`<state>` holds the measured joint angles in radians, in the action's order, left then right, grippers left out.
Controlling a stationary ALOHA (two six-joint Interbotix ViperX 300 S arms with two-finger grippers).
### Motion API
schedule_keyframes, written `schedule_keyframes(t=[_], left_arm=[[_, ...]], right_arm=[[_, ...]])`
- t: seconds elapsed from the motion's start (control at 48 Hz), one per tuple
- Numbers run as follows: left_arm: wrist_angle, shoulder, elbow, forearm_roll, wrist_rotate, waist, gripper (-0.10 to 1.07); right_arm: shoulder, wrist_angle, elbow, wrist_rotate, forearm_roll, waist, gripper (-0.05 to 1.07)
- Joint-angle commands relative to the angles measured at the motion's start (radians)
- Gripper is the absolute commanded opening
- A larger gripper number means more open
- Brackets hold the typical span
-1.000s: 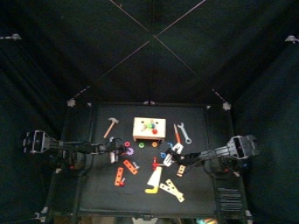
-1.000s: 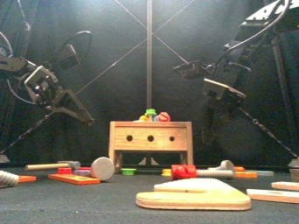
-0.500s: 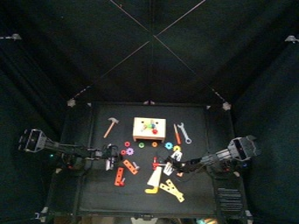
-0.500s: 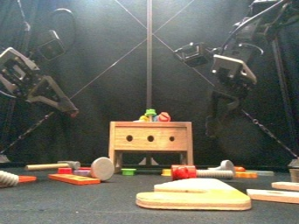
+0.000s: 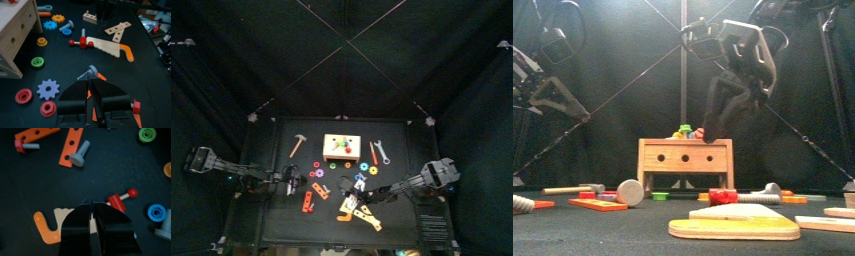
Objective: Grab nail
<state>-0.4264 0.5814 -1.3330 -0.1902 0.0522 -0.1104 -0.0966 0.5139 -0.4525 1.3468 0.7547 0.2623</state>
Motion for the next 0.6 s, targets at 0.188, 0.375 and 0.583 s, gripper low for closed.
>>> schedule_keyframes(t=[0.188, 0.375, 0.583], left_arm=[[0.014, 0.080, -0.021, 0.006, 0.003, 0.032, 0.63], [0.040, 0.081, -0.029, 0.038, 0.005, 0.071, 0.75], [0.055, 0.081, -0.044, 0.040, 0.000, 0.075, 0.78]], right_arm=[[-0.055, 0.000, 0.132, 0.002, -0.005, -0.031, 0.52], [-0.127, 0.014, 0.201, -0.003, -0.006, -0.060, 0.68], [-0.183, 0.066, 0.272, 0.002, -0.006, -0.087, 0.81]])
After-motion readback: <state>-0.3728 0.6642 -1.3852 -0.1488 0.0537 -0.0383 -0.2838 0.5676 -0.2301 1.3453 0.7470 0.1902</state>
